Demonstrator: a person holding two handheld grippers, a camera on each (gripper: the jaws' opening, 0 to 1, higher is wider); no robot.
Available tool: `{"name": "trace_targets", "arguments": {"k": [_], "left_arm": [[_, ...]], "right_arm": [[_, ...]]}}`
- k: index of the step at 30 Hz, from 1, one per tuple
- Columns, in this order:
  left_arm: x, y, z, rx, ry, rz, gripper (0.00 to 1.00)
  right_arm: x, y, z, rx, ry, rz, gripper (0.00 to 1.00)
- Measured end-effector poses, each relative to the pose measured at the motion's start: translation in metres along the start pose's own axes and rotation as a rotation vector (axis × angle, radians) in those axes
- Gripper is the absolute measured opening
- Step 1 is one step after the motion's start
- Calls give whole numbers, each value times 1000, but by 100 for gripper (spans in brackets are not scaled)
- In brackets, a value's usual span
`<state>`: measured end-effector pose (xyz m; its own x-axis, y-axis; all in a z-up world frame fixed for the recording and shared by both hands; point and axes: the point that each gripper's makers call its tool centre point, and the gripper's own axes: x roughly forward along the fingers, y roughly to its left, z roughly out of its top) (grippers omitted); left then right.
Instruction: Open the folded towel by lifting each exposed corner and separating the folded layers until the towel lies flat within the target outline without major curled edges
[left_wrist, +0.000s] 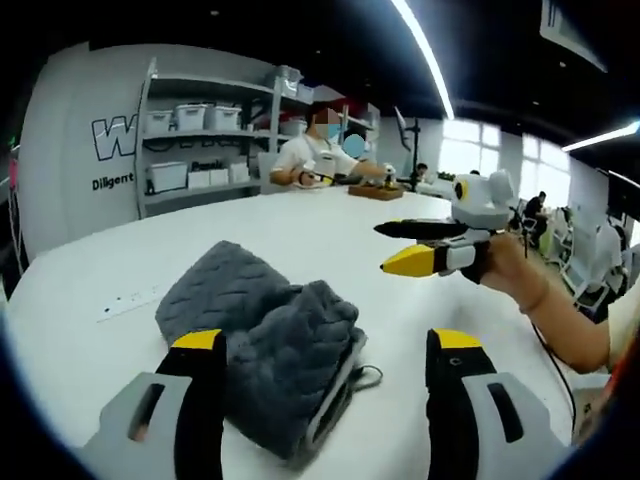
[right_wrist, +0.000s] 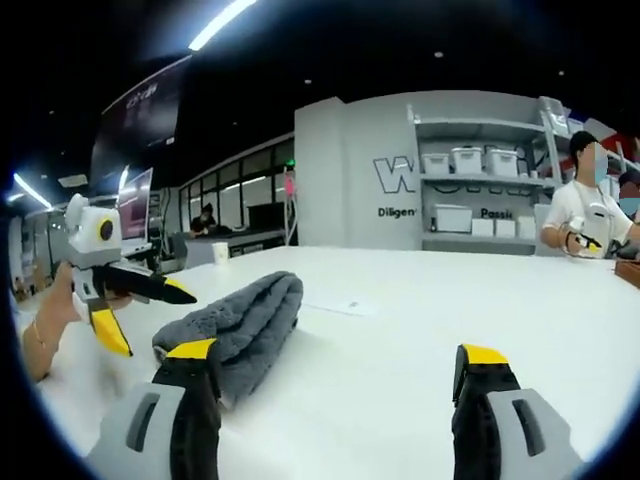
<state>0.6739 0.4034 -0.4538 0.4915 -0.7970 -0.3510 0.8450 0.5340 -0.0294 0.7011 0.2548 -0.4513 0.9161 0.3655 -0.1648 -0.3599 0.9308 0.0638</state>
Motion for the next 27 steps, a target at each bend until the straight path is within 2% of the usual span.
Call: {"name": "trace_targets", "arguments": {"k": [2, 4, 6, 9, 11, 12, 16, 18, 22, 25, 27], "left_arm": [[7, -3, 3, 26, 5, 34, 79], [11, -4, 4, 99, 24, 74, 77], [16, -9, 2, 176, 45, 97, 75], [22, -14, -1, 225, 70, 121, 74], [27, -9, -1, 322, 81, 209, 75], [29, -9, 0, 354, 82, 230, 75], [34, -12, -3, 378, 85, 250, 72], [34, -9, -7, 444, 121, 276, 68], [37, -11, -13, 447, 130, 262, 60], [36, -4, -16, 508, 160, 309, 52], [37, -4, -17, 527, 160, 309, 45]], "right_arm": [[1, -2, -3, 20, 3, 2, 95], [0, -3, -3, 36, -2, 5, 94], [-1, -4, -2, 45, -7, 4, 93], [-3, -4, 2, 44, -18, 2, 92], [-5, -3, 4, 42, -22, 2, 92], [-5, -3, 5, 41, -24, 2, 91], [-6, -3, 7, 44, -33, 4, 91], [-6, -2, 6, 46, -32, 6, 91], [-6, -2, 6, 50, -31, 9, 90], [-6, -1, 6, 51, -30, 8, 89], [-6, -2, 7, 52, -31, 8, 89]]}}
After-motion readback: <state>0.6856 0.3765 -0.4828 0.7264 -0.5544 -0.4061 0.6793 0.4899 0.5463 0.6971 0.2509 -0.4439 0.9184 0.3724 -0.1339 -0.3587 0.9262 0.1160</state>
